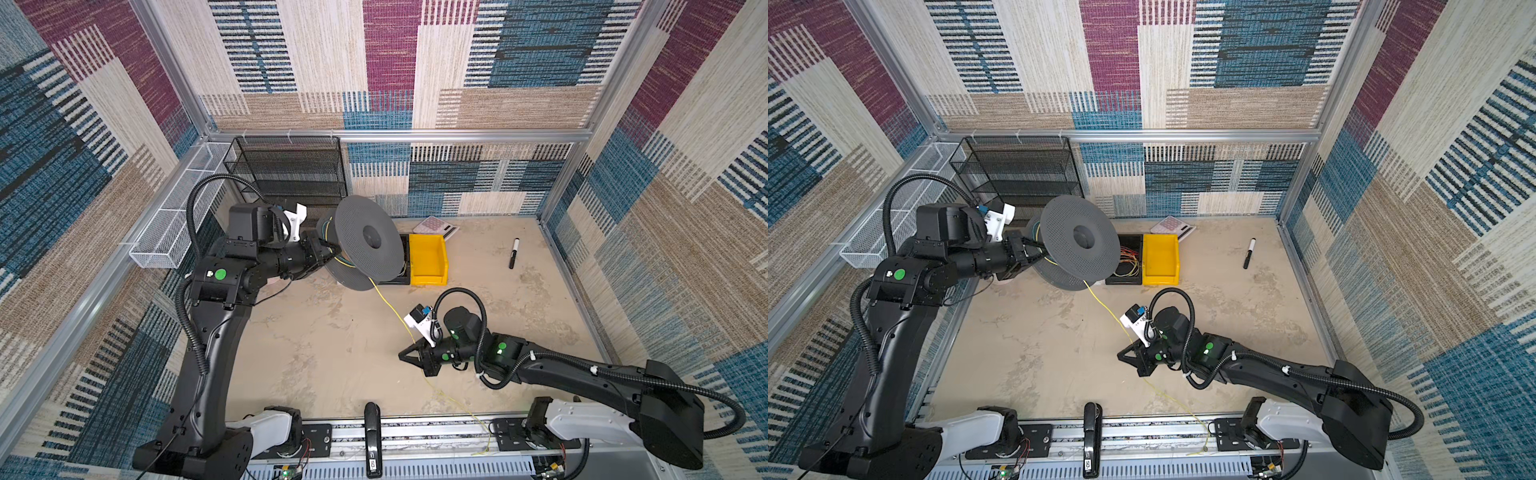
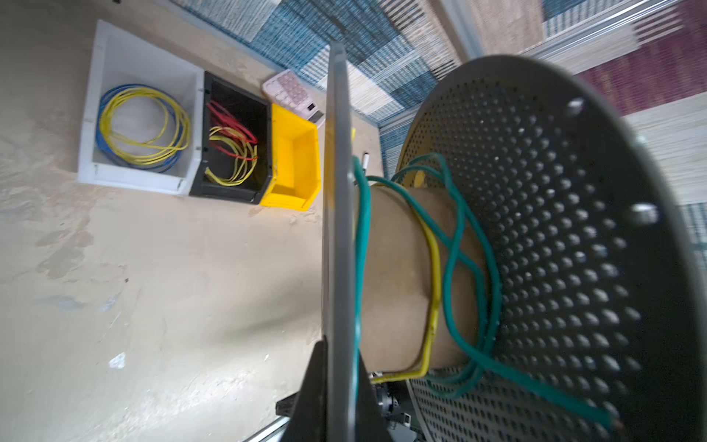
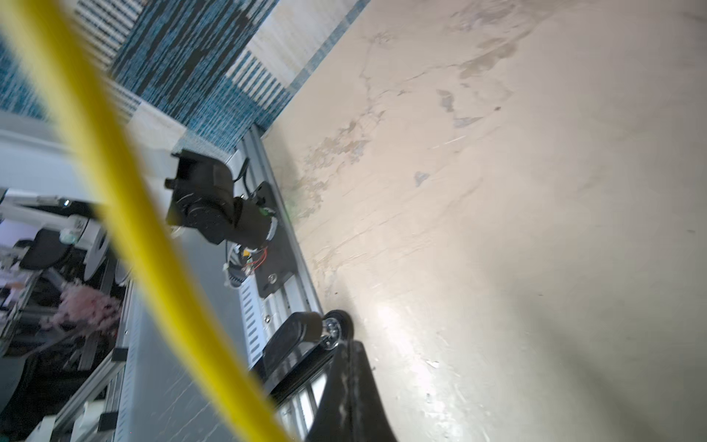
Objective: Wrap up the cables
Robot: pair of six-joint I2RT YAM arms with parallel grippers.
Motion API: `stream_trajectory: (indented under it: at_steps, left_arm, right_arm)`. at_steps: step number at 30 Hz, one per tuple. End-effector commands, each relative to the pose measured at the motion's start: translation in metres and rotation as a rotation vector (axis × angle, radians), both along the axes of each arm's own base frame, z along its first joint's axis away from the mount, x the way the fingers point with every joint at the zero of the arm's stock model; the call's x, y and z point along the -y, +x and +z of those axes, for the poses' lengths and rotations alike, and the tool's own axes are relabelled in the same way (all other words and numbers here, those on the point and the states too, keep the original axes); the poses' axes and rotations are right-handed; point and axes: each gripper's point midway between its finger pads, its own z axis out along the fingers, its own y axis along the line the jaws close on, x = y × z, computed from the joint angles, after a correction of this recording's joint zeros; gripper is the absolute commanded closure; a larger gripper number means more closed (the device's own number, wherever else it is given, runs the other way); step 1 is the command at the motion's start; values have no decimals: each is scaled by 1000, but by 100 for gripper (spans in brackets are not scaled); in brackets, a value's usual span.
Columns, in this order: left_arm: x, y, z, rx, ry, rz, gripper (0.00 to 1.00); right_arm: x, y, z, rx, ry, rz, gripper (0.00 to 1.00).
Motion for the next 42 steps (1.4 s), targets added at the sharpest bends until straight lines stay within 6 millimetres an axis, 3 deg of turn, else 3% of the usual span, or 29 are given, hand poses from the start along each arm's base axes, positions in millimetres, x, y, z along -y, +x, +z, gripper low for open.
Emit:
stream_trajectory:
  at_steps: [1, 8, 11, 17, 21, 25, 30, 33, 37, 42]
  left_arm:
    - [21, -10, 68, 297, -176, -223, 100]
    - [29, -35, 19, 322, -161, -340, 100]
    - [28, -55, 1, 335, -82, -379, 100]
    - [35, -97, -3, 436, 2, -485, 100]
    - [40, -111, -23, 428, 109, -527, 100]
    - [48, -122, -49, 406, 274, -580, 100]
    - [47, -117, -87, 352, 561, -591, 100]
    - [45, -113, -98, 373, 692, -584, 100]
    - [33, -91, -116, 383, 967, -509, 100]
    - [28, -67, -117, 422, 1207, -422, 100]
  right_arm:
    - [45, 0, -41, -173, -199, -104, 100]
    - [75, 39, 0, -180, -170, -204, 100]
    - [77, 50, 18, -186, -114, -181, 100]
    - [84, 66, 37, -232, -46, -134, 100]
    - [80, 66, 72, -262, 88, -32, 100]
    - [84, 78, 98, -249, 132, -18, 100]
    - [80, 90, 123, -266, 167, 14, 100]
    - [80, 91, 122, -280, 160, 6, 100]
    - [77, 89, 133, -290, 206, 32, 100]
    - [68, 78, 161, -327, 365, 124, 100]
